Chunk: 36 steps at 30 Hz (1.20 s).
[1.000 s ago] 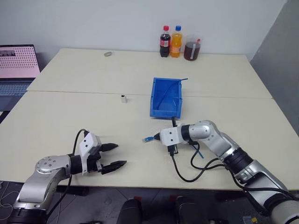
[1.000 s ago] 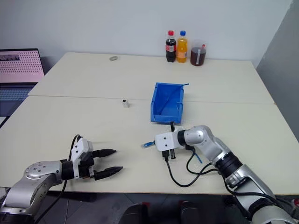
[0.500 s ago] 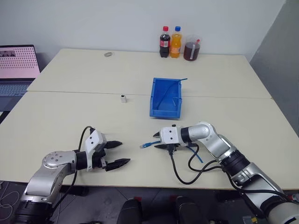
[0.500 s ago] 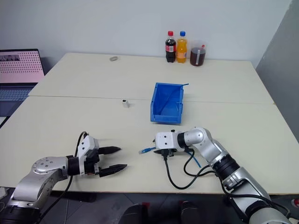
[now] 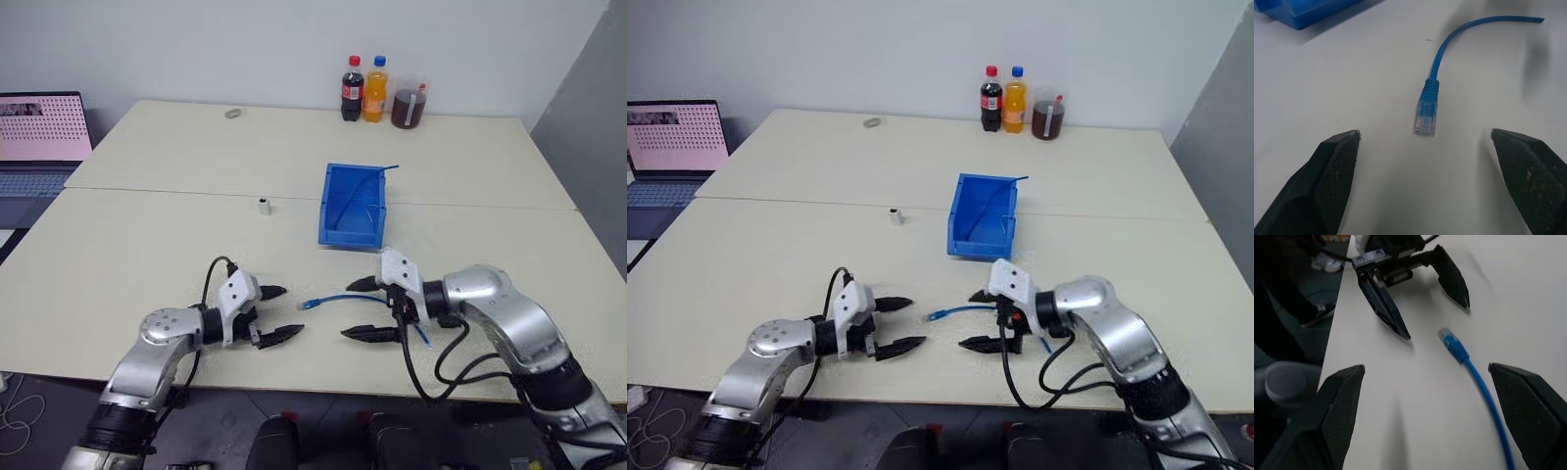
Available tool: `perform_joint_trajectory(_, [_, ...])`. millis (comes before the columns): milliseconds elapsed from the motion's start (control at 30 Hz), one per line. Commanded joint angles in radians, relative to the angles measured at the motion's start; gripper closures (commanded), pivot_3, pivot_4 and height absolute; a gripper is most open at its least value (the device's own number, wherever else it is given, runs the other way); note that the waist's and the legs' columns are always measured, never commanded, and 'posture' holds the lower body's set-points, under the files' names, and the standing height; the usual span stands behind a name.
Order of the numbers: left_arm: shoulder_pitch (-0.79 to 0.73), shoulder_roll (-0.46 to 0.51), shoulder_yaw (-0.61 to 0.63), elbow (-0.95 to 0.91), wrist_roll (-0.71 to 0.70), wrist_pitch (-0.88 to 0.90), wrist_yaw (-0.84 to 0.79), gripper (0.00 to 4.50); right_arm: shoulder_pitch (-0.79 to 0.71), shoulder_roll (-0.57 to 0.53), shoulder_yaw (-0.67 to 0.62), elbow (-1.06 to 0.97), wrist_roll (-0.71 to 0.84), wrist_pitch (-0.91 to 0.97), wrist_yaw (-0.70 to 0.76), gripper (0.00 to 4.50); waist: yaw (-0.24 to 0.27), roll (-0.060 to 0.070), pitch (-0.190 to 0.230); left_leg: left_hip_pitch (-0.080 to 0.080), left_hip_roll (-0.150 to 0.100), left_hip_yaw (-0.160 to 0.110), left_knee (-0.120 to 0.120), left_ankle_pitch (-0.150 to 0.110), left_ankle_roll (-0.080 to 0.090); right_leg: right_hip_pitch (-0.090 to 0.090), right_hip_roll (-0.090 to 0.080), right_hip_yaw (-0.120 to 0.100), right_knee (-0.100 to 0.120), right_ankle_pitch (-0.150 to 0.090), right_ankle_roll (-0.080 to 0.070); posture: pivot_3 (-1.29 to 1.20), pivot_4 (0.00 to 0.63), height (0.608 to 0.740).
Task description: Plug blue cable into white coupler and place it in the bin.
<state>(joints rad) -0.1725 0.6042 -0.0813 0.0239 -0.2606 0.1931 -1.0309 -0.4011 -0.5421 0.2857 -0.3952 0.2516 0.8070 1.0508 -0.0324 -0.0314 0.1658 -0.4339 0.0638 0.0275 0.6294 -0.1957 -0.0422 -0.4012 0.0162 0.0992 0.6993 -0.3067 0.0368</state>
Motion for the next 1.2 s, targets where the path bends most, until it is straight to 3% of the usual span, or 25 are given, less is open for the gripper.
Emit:
perform_joint_trajectory(33, [-0.06,0.002,-0.048,0.078,0.084,-0.056,0.013,0.0,0.059,-0.025,-0.048,-0.124,0.037,0.086,-0.076,0.17,0.001,0.0,0.0,0.0,0.0,0.0,0.0,0.0,0.0,0.0,0.0,0.0,0.0,0.0,0.0,0.0,0.15,0.74])
perform_joint_trajectory(233, [-0.132,0.004,-0.124,0.157,0.131,-0.065,-0.048,0.0,0.105,-0.008,-0.075,-0.181,0.067,0.141,-0.179,0.17,0.0,0.0,0.0,0.004,0.0,-0.001,0.001,0.0,0.0,0.007,0.0,-0.001,-0.002,-0.001,0.003,0.0,0.15,0.74])
perform_joint_trajectory(467, [-0.146,0.015,-0.186,0.139,0.141,-0.01,-0.12,1.68,0.115,-0.01,-0.083,-0.192,0.086,0.144,-0.245,0.14,0.001,0.0,-0.002,0.008,-0.001,-0.001,0.001,0.0,0.0,0.012,0.0,-0.001,-0.004,-0.002,0.006,0.0,0.15,0.74])
perform_joint_trajectory(900, [-0.12,0.038,-0.184,0.105,0.166,-0.005,-0.085,4.19,0.139,-0.029,-0.091,-0.199,0.112,0.084,-0.284,0.14,0.0,0.001,-0.003,0.009,0.0,-0.001,0.001,0.0,0.0,0.012,0.0,-0.001,-0.004,-0.003,0.006,0.0,0.15,0.74])
perform_joint_trajectory(1200, [-0.102,0.055,-0.168,0.059,0.151,0.001,-0.075,4.25,0.161,-0.032,-0.089,-0.196,0.095,-0.001,-0.301,0.14,-0.001,0.001,-0.003,0.009,0.0,-0.001,0.0,0.0,0.0,0.012,0.0,-0.001,-0.004,-0.003,0.006,0.0,0.15,0.74])
